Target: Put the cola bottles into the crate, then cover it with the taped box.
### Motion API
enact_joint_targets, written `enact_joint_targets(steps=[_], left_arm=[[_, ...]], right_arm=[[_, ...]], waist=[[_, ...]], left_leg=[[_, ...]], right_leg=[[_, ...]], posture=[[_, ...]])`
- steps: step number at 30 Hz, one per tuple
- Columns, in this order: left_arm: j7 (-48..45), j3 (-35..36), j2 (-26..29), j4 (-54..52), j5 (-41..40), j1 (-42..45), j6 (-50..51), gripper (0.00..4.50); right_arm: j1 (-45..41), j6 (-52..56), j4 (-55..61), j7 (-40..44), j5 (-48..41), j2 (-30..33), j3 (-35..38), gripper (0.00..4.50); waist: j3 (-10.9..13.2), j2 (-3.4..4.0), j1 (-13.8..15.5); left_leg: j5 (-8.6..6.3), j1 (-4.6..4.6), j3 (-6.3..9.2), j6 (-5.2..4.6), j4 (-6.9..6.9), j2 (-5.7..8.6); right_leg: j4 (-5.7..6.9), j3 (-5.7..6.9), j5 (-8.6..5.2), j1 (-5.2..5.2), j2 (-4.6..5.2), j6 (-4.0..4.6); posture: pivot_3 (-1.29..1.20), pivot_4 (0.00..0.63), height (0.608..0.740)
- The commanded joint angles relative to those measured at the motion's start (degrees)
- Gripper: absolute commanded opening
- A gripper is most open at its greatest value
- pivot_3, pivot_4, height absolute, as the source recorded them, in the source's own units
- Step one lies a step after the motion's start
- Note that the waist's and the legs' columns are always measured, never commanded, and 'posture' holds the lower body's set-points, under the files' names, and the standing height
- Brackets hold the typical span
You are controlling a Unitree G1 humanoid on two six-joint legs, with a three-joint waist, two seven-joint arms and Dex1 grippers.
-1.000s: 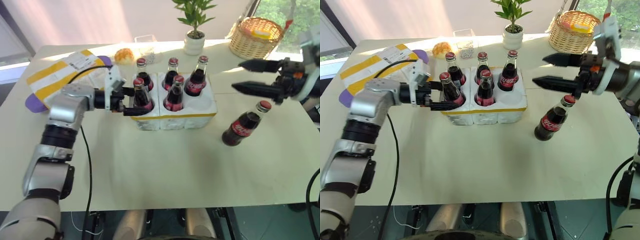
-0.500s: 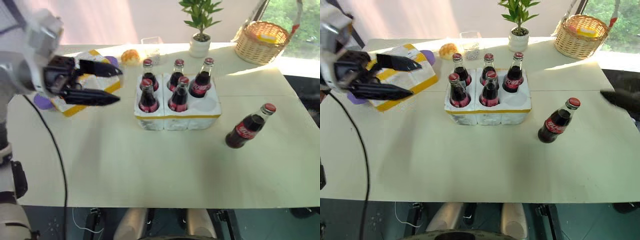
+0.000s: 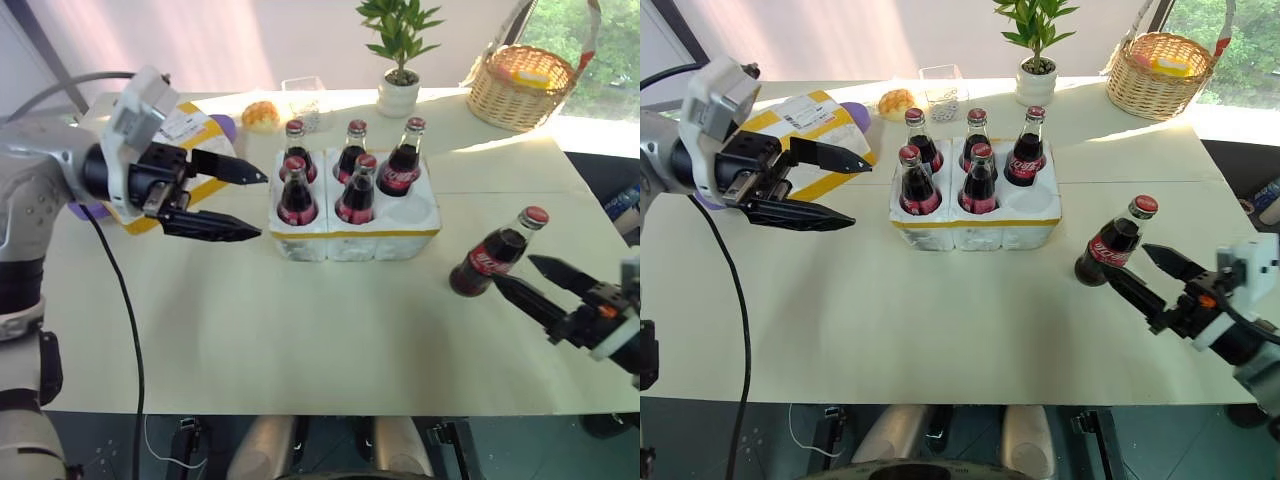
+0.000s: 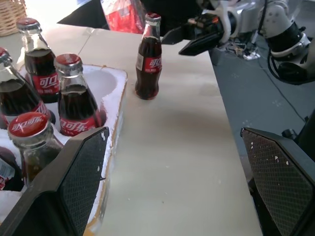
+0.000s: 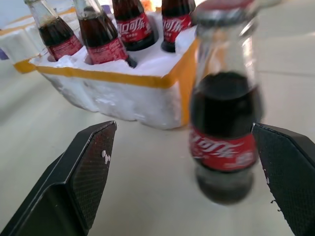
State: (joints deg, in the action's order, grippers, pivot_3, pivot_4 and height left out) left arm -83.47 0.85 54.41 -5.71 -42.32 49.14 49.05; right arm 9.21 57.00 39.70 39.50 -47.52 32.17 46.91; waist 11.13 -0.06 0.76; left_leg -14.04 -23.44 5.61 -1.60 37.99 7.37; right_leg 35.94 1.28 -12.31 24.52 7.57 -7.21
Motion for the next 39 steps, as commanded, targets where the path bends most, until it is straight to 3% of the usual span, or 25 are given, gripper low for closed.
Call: enact_joint_targets(steps=[1, 23, 24, 27, 31, 34, 39], left_arm=[[0.40, 0.11, -0.24, -2.53, -0.02, -0.52, -1.22, 4.46], [3.37, 0.93, -0.83, -4.59, -0.60, -2.60, -2.04, 4.46], [3.43, 0.91, -0.83, -4.53, -0.54, -2.64, -2.13, 4.50], [3.85, 0.98, -0.77, -4.61, -0.42, -2.90, -2.32, 4.50], [4.09, 1.42, -0.57, -4.82, -0.50, -3.66, -2.54, 4.50], [4.47, 1.71, -0.58, -5.08, -0.70, -4.16, -2.51, 4.50], [5.42, 2.30, -0.52, -5.53, -0.86, -5.09, -2.79, 4.50]], right_arm=[[-0.56, -3.87, -3.06, -4.03, 2.04, -0.82, -2.70, 4.50], [-9.73, -15.68, -20.78, -7.58, 5.51, -0.69, -17.45, 4.50], [-10.16, -15.80, -20.73, -7.56, 5.00, -0.69, -17.26, 3.93], [-10.91, -14.91, -18.76, -7.00, 1.80, 0.13, -15.47, 2.88], [-14.16, -12.74, -16.17, -7.94, -4.33, 2.26, -12.65, 2.87], [-21.48, -9.67, -15.19, -11.06, -14.07, 4.10, -11.21, 2.87], [-33.42, -7.75, -16.36, -15.49, -20.85, 4.74, -16.06, 2.87]], waist=[[0.00, -0.01, -0.01], [0.01, 0.01, -0.03], [0.01, 0.01, -0.03], [0.01, 0.01, -0.05], [0.07, 0.10, -0.06], [0.17, 0.21, -0.42], [0.17, 0.17, -0.48]], left_leg=[[0.00, 0.00, 0.00, 0.00, 0.00, -0.01], [0.00, 0.00, 0.01, 0.00, -0.06, -0.04], [0.00, 0.00, 0.01, 0.00, -0.06, -0.04], [0.00, 0.00, 0.01, 0.00, -0.07, -0.04], [0.00, 0.00, 0.01, 0.00, -0.10, -0.04], [0.00, -0.01, -0.03, -0.01, -0.10, -0.04], [0.00, -0.01, -0.24, -0.01, -0.30, -0.20]], right_leg=[[-0.01, 0.00, 0.00, -0.01, -0.01, 0.00], [-0.01, 0.00, 0.00, 0.03, -0.21, 0.01], [-0.01, 0.00, 0.00, 0.03, -0.21, 0.01], [-0.01, -0.01, 0.00, 0.03, -0.22, 0.01], [0.00, -0.02, 0.00, 0.07, -0.22, 0.01], [-0.01, -0.11, 0.00, 0.10, -0.22, 0.01], [-0.01, -0.32, 0.00, 0.26, -0.25, 0.01]], posture=[[0.00, 0.150, 0.740], [0.00, 0.150, 0.740], [0.00, 0.150, 0.740], [0.00, 0.150, 0.740], [0.00, 0.150, 0.740], [0.00, 0.150, 0.740], [0.00, 0.150, 0.740]])
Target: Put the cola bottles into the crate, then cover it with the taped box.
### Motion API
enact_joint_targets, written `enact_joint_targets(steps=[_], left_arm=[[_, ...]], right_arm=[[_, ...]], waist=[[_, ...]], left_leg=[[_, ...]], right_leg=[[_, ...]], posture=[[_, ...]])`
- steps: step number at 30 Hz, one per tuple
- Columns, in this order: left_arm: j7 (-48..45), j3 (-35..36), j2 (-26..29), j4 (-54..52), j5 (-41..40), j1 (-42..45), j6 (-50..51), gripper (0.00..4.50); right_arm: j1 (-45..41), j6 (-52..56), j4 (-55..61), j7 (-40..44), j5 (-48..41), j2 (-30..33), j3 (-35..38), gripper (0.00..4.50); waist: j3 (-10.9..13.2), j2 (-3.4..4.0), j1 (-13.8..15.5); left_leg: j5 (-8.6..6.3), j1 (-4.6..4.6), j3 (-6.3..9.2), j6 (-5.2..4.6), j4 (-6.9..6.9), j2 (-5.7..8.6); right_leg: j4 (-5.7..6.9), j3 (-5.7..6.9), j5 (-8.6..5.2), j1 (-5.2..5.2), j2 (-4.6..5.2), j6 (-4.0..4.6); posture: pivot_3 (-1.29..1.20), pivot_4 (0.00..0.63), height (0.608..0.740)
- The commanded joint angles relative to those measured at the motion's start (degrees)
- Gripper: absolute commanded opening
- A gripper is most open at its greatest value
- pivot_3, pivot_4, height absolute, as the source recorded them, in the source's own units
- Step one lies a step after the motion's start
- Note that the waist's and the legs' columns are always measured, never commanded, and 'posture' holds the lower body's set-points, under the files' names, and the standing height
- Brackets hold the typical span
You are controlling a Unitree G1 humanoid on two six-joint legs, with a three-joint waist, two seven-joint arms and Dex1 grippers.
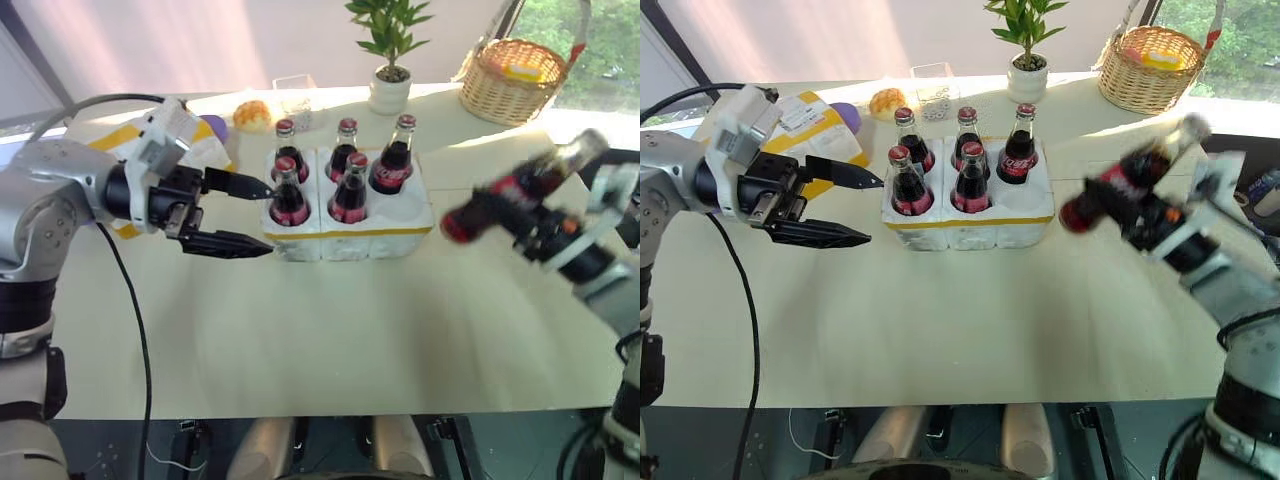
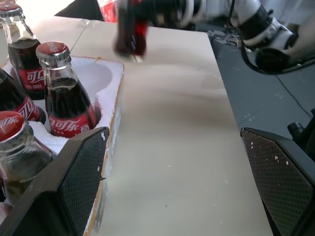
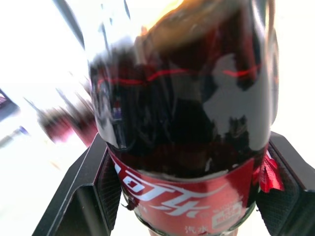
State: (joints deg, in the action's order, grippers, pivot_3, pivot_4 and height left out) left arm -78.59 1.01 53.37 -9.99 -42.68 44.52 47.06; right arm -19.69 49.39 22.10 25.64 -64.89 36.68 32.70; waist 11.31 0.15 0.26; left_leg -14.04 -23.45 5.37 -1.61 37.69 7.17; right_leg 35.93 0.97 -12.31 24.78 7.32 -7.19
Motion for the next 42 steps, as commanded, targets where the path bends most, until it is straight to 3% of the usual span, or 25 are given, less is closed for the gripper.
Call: enact_joint_targets(steps=[1, 4, 9, 12, 21, 23, 25, 30, 36, 42], left_arm=[[0.77, 2.24, 0.52, -1.42, -0.53, -0.66, -0.84, 4.50], [1.22, 2.51, 0.56, -1.89, -0.60, -1.27, -1.16, 4.50], [2.49, 3.65, 0.88, -2.66, -1.23, -1.81, -0.95, 4.50], [3.01, 4.61, 1.51, -3.38, -1.79, -2.44, -0.43, 4.50], [5.34, 5.90, 1.95, -5.26, -2.65, -4.78, -0.14, 4.50], [5.92, 6.08, 1.88, -5.51, -2.85, -5.22, -0.09, 4.50], [6.25, 6.17, 1.83, -5.72, -2.82, -5.72, -0.24, 4.50], [8.15, 8.17, 2.71, -6.17, -2.15, -8.34, -0.44, 4.50], [13.36, 18.10, 7.28, -7.96, -0.73, -17.38, -0.30, 4.50], [21.14, 29.93, 10.95, -7.55, 9.62, -29.31, -4.28, 4.50]], right_arm=[[-6.18, -0.11, 0.52, -2.02, -3.37, 0.22, -3.04, 2.87], [-10.11, -0.84, -2.23, -1.30, -1.63, 0.05, -6.61, 2.87], [-16.01, -2.61, -11.77, 2.56, 11.67, 1.66, -18.70, 2.87], [-15.93, -3.73, -13.15, 7.61, 16.14, 2.85, -22.98, 2.87], [-15.75, -10.11, -19.21, 12.18, 29.55, 0.47, -31.82, 2.87], [-16.44, -10.55, -21.51, 12.10, 31.72, -0.81, -32.95, 3.91], [-17.14, -10.57, -22.65, 12.32, 32.81, -1.62, -33.05, 4.46], [-17.51, -8.06, -18.79, 14.47, 30.83, 0.79, -28.83, 4.46], [-16.27, 1.15, -10.69, 20.07, 18.21, 10.36, -15.34, 4.46], [-14.07, 6.66, -13.26, 24.98, 10.30, 20.27, -1.49, 4.46]], waist=[[-0.01, -0.04, 0.03], [0.03, -0.11, 0.26], [0.03, -0.11, 0.35], [0.04, -0.11, 0.42], [0.04, -0.13, -0.05], [0.02, -0.16, -0.32], [-0.04, -0.26, -0.75], [-0.05, -0.28, -0.97], [-0.03, -0.27, -0.77], [-0.03, -0.26, -0.86]], left_leg=[[0.00, 0.00, 0.00, 0.00, -0.05, -0.02], [0.00, 0.00, -0.11, 0.00, -0.17, 0.00], [-0.02, -0.01, -0.37, -0.05, -0.18, 0.02], [-0.02, -0.04, -0.37, -0.04, -0.27, 0.02], [0.15, -0.10, -0.57, 0.24, -0.42, 0.00], [0.14, -0.09, -0.57, 0.23, -0.42, -0.01], [0.03, -0.03, -0.57, 0.04, -0.39, -0.07], [0.06, 0.12, -0.56, 0.08, -0.35, -0.10], [0.03, -0.06, -0.56, 0.05, -0.53, -0.10], [0.01, -0.02, -0.60, 0.03, -0.55, -0.14]], right_leg=[[-0.02, 0.00, 0.00, 0.01, -0.03, 0.00], [-0.10, -0.06, 0.01, 0.07, -0.03, 0.01], [-0.27, -0.28, 0.05, 0.12, -0.11, 0.03], [-0.25, -0.28, 0.05, 0.22, -0.12, 0.03], [-0.25, -0.47, 0.06, 0.43, -0.17, 0.02], [-0.23, -0.48, 0.08, 0.42, -0.18, 0.04], [-0.23, -0.48, 0.13, 0.38, -0.26, 0.11], [-0.22, -0.50, 0.14, 0.22, -0.31, 0.13], [-0.13, -0.60, 0.14, 0.55, -0.30, 0.15], [-0.34, -0.62, 0.14, 0.43, -0.30, 0.15]], posture=[[0.00, 0.150, 0.740], [0.00, 0.150, 0.740], [0.00, 0.150, 0.740], [0.00, 0.150, 0.740], [0.00, 0.150, 0.740], [0.00, 0.150, 0.740], [0.00, 0.150, 0.740], [0.00, 0.150, 0.740], [0.00, 0.150, 0.740], [0.00, 0.150, 0.740]])
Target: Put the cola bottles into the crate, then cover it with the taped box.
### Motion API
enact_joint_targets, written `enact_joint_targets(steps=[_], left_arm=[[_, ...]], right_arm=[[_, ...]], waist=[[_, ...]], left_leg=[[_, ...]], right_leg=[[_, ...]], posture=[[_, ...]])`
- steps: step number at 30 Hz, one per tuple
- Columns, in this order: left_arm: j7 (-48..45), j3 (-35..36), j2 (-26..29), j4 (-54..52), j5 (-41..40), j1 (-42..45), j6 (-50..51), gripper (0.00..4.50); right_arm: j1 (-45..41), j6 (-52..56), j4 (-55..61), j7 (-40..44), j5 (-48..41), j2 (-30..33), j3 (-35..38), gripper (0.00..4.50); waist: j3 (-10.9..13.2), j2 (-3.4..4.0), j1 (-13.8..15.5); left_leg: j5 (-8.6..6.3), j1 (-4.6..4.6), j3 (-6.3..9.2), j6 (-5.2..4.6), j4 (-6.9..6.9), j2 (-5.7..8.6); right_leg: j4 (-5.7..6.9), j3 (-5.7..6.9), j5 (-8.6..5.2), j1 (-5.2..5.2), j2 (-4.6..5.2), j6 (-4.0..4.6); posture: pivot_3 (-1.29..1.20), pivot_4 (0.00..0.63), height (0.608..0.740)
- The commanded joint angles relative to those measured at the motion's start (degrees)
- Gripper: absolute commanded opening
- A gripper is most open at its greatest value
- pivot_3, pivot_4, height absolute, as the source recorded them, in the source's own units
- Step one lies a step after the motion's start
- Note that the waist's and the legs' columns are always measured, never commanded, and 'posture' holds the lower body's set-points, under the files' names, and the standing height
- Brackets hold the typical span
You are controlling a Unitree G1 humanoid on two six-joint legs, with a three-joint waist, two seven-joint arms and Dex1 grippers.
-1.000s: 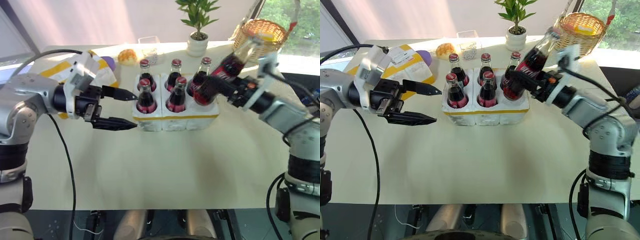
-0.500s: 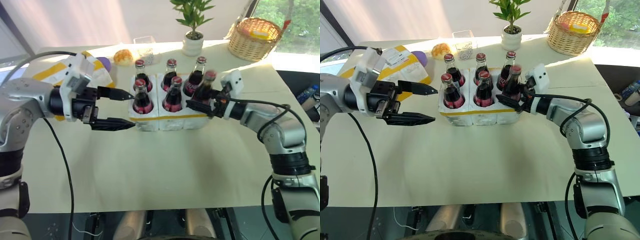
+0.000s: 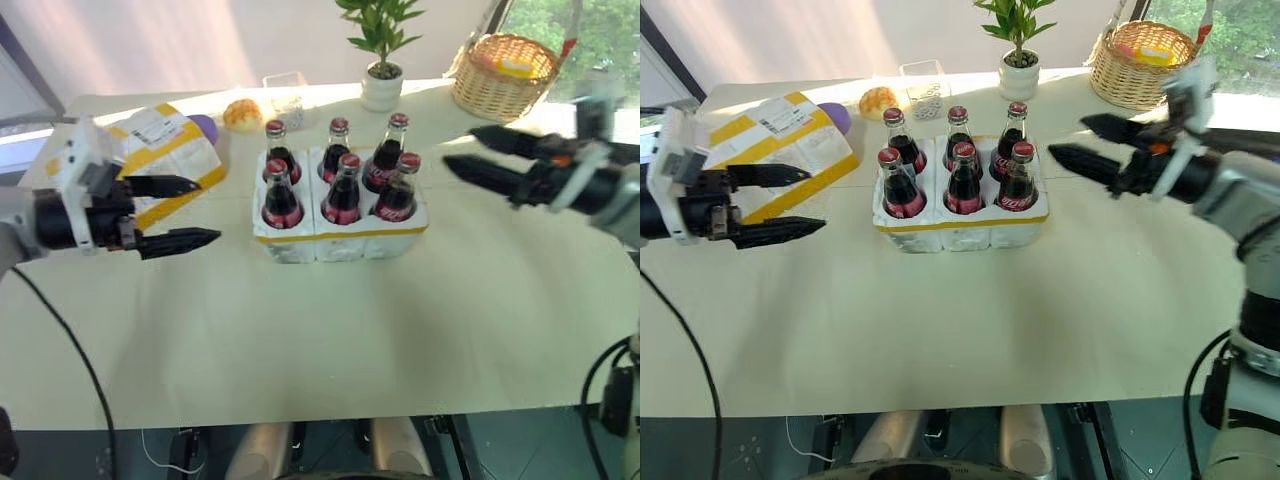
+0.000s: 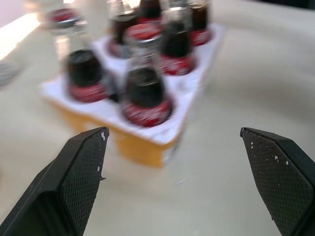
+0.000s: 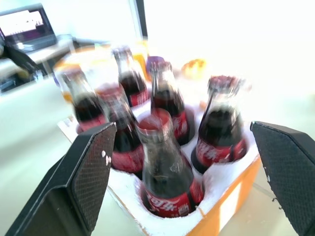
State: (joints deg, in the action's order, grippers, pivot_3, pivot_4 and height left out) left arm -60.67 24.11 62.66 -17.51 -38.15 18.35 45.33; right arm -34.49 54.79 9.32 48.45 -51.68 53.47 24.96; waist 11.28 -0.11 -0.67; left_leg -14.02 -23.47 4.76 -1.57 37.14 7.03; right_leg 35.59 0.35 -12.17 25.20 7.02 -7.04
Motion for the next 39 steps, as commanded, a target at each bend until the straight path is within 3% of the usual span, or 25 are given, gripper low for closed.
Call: enact_joint_targets(steps=[1, 6, 11, 21, 28, 39], left_arm=[[3.97, 8.29, 1.99, 0.24, 6.92, -5.20, -3.51, 4.50], [10.91, 11.66, 5.03, 7.54, 30.08, -24.76, -18.26, 4.50], [22.16, 4.34, 6.88, 19.46, 44.88, -28.51, -31.16, 4.50], [38.16, -15.56, 4.92, 43.97, 58.35, -7.94, -49.48, 4.50], [46.97, -28.24, 0.14, 63.26, 67.21, 6.71, -58.68, 4.50], [60.05, -38.16, -5.83, 82.33, 74.38, 23.49, -62.26, 4.50]], right_arm=[[1.59, 1.14, -0.60, 2.67, -2.95, 4.45, 7.13, 4.46], [7.47, -1.13, 0.30, 5.21, -2.01, 5.85, 9.51, 4.46], [7.33, -2.97, 0.69, 5.63, -2.51, 3.90, 6.31, 4.46], [3.87, -3.15, -1.31, 5.96, -2.59, 3.34, 2.96, 4.46], [4.83, -2.36, -0.09, 6.29, -3.25, 4.70, 4.30, 4.46], [8.55, -0.50, 3.39, 4.95, -5.51, 6.09, 8.49, 4.46]], waist=[[0.00, 0.00, 0.11], [-0.05, 0.08, -0.13], [-0.06, 0.04, 0.53], [-0.07, -0.03, 1.44], [-0.09, -0.08, 1.31], [-0.21, -0.29, 1.45]], left_leg=[[-0.01, 0.00, 0.00, -0.01, 0.00, -0.02], [-0.04, 0.08, -0.20, -0.04, -0.14, -0.16], [-0.15, 0.04, -0.26, 0.10, -0.13, -0.23], [-0.17, -0.03, -0.30, 0.09, -0.09, -0.22], [-0.09, -0.02, -0.34, -0.03, -0.04, -0.23], [-0.09, -0.02, -0.33, -0.06, 0.08, -0.18]], right_leg=[[-0.03, 0.00, 0.00, -0.02, -0.01, 0.00], [-0.27, -0.03, 0.01, -0.08, 0.10, 0.05], [-0.39, -0.05, -0.04, -0.08, 0.10, 0.26], [-0.39, -0.02, 0.15, 0.02, 0.04, 0.04], [-0.20, -0.01, 0.23, 0.09, -0.09, 0.02], [-0.18, -0.01, 0.29, 0.02, -0.09, -0.09]], posture=[[0.00, 0.150, 0.740], [0.00, 0.150, 0.740], [0.00, 0.150, 0.740], [0.00, 0.150, 0.740], [0.00, 0.150, 0.740], [0.00, 0.150, 0.740]])
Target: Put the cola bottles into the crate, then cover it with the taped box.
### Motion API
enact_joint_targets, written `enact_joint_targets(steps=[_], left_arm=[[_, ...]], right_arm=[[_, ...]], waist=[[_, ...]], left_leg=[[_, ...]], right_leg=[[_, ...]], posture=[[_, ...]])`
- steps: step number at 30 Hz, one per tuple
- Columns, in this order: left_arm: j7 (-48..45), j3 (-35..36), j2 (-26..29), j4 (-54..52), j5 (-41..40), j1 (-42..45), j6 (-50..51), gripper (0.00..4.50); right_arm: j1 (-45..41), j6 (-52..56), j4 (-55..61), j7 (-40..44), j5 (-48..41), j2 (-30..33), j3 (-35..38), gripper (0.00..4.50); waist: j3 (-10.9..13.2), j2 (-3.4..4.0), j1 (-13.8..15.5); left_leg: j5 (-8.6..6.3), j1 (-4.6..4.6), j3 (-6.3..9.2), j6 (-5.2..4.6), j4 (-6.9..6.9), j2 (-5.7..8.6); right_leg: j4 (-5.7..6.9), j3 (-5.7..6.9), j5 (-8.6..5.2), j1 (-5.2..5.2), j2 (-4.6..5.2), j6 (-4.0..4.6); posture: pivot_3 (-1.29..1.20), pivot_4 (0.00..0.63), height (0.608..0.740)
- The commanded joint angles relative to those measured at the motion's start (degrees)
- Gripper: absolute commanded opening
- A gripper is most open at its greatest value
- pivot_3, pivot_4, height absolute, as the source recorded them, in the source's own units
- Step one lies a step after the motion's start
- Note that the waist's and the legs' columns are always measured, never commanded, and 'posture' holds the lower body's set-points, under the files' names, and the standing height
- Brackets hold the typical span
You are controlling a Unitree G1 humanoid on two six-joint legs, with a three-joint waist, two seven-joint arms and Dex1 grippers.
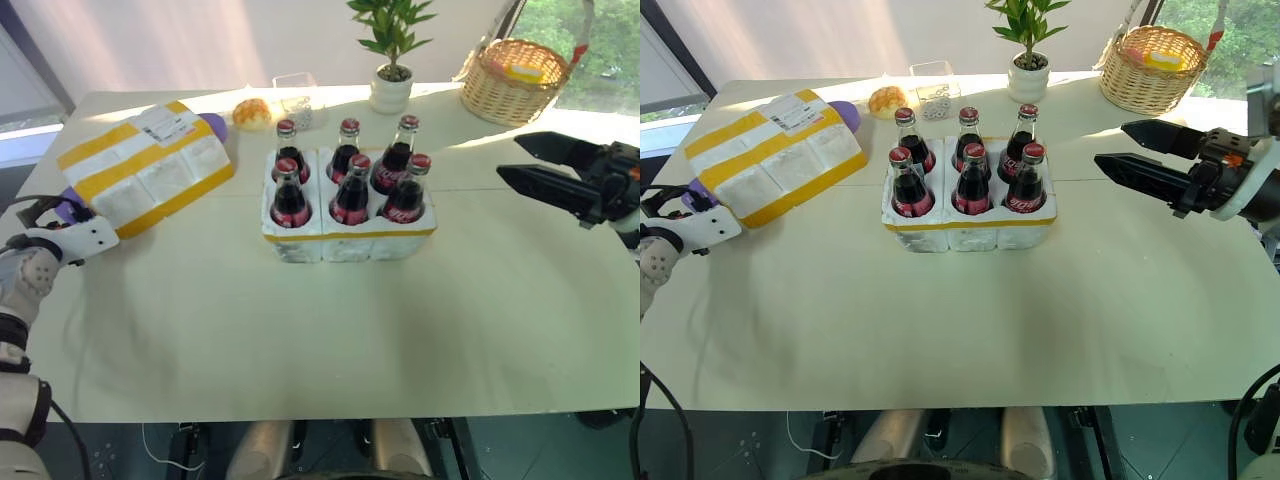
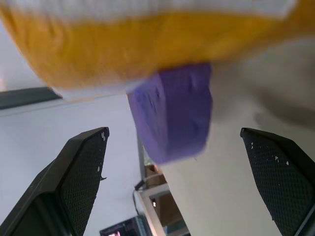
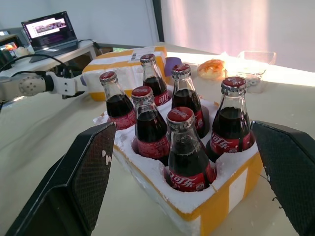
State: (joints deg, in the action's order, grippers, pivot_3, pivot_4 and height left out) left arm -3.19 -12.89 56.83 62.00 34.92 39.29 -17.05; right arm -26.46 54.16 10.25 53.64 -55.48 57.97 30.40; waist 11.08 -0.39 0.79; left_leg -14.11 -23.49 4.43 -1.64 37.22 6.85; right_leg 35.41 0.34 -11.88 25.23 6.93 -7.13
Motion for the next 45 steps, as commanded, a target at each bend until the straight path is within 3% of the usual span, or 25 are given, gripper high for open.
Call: enact_joint_targets(steps=[1, 9, 13, 16, 25, 32, 39, 45], left_arm=[[3.13, -1.85, -0.58, 4.00, 1.69, 3.53, 0.12, 4.50], [3.68, -3.76, -4.43, 10.56, 0.98, 8.65, 1.83, 4.50], [3.70, -3.47, -5.65, 11.93, 0.26, 10.00, 2.54, 3.20], [4.11, -3.96, -6.09, 12.48, 0.48, 11.06, 3.24, 1.68], [5.77, -4.70, -3.90, 11.72, 1.11, 14.64, 2.42, 1.68], [4.83, -2.48, 0.08, 6.03, -0.95, 20.19, -2.09, 1.68], [-0.91, 1.80, 0.55, -9.09, -5.40, 22.65, -2.51, 1.68], [-6.52, 5.53, -0.41, -22.54, -9.19, 20.54, 0.81, 1.68]], right_arm=[[0.94, 0.31, 2.78, -0.41, -1.84, 1.70, 3.47, 4.46], [1.81, 1.03, 3.34, -1.93, -2.81, 3.24, 5.65, 4.46], [2.13, 1.44, 3.32, -2.55, -2.85, 4.13, 6.54, 4.50], [3.20, 1.94, 4.07, -3.01, -3.17, 4.52, 7.79, 4.50], [14.45, -0.41, 5.17, -1.02, 2.31, 5.27, 11.49, 4.50], [16.89, -2.56, 3.79, -1.15, 4.74, 4.37, 12.35, 4.50], [18.10, -2.45, 5.85, -2.51, 4.03, 2.88, 11.52, 4.50], [12.21, -3.51, 2.11, -3.86, 5.09, 3.44, 6.08, 4.50]], waist=[[-0.01, -0.01, -0.06], [-0.03, -0.05, -0.03], [-0.04, -0.07, -0.02], [-0.08, -0.13, 0.03], [-0.09, -0.36, 0.05], [-0.07, -0.42, -0.02], [-0.07, -0.43, 0.00], [-0.07, -0.42, -0.48]], left_leg=[[0.00, 0.00, 0.00, 0.00, 0.00, 0.00], [0.00, 0.00, -0.01, -0.01, 0.02, 0.00], [0.00, 0.00, -0.01, -0.01, 0.04, 0.00], [0.00, 0.00, 0.00, -0.01, 0.04, 0.00], [0.00, -0.01, 0.00, -0.02, 0.07, 0.00], [0.00, -0.01, -0.01, -0.02, 0.13, 0.01], [-0.01, -0.02, 0.00, -0.03, 0.13, 0.02], [0.00, -0.01, -0.02, -0.03, 0.13, 0.01]], right_leg=[[0.01, 0.00, 0.00, 0.00, 0.00, 0.00], [0.03, 0.00, 0.00, 0.00, 0.00, -0.01], [0.03, 0.00, 0.01, -0.01, 0.00, -0.01], [0.04, 0.00, 0.01, -0.01, 0.00, -0.01], [0.04, 0.00, 0.01, -0.04, 0.00, -0.02], [0.03, 0.00, 0.04, -0.05, 0.00, -0.07], [0.02, 0.00, 0.03, -0.06, 0.01, -0.07], [0.04, -0.01, 0.04, -0.05, -0.02, -0.07]], posture=[[0.00, 0.150, 0.740], [0.00, 0.150, 0.740], [0.00, 0.150, 0.740], [0.00, 0.150, 0.740], [0.00, 0.150, 0.740], [0.00, 0.150, 0.740], [0.00, 0.150, 0.740], [0.00, 0.150, 0.740]])
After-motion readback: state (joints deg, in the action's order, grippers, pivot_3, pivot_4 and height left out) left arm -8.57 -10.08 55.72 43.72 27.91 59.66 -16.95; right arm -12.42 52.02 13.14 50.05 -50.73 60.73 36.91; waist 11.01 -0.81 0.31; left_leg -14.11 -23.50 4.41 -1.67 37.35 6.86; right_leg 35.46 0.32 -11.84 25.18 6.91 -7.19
